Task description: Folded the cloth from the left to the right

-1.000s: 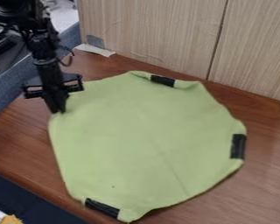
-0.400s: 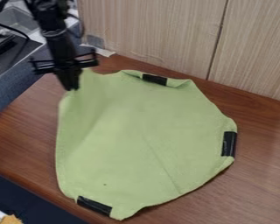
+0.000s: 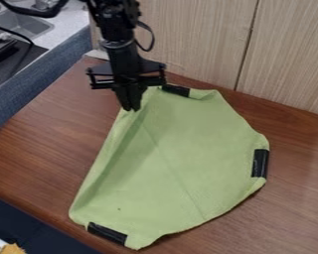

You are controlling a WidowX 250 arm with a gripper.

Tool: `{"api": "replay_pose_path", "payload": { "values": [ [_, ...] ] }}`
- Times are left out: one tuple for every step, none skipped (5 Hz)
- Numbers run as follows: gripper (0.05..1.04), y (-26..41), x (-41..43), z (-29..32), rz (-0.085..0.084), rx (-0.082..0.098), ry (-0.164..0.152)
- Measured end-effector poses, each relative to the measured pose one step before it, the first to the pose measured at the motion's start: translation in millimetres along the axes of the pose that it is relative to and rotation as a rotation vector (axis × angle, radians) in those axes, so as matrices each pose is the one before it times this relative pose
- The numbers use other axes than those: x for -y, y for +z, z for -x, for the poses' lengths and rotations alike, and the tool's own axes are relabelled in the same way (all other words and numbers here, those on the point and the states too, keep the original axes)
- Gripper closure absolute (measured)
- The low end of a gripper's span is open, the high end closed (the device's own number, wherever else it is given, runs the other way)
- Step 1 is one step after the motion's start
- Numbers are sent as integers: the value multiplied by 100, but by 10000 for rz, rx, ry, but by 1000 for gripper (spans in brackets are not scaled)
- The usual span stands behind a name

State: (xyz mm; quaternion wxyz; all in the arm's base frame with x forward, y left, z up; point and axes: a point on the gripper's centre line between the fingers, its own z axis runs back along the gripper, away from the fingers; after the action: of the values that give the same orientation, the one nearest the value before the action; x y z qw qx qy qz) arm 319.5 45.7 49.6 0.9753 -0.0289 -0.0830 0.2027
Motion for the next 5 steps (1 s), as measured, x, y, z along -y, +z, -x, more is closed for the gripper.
{"api": "replay_pose_path", "payload": {
  "values": [
    [1016, -2212, 2492, 918, 83, -443, -558],
    [997, -2029, 427, 62, -122, -267, -54],
    [840, -782, -55, 355, -165, -216, 113],
    [572, 0, 50, -62, 32, 39, 7],
    [266, 676, 45, -40, 101, 117, 121]
  ]
}}
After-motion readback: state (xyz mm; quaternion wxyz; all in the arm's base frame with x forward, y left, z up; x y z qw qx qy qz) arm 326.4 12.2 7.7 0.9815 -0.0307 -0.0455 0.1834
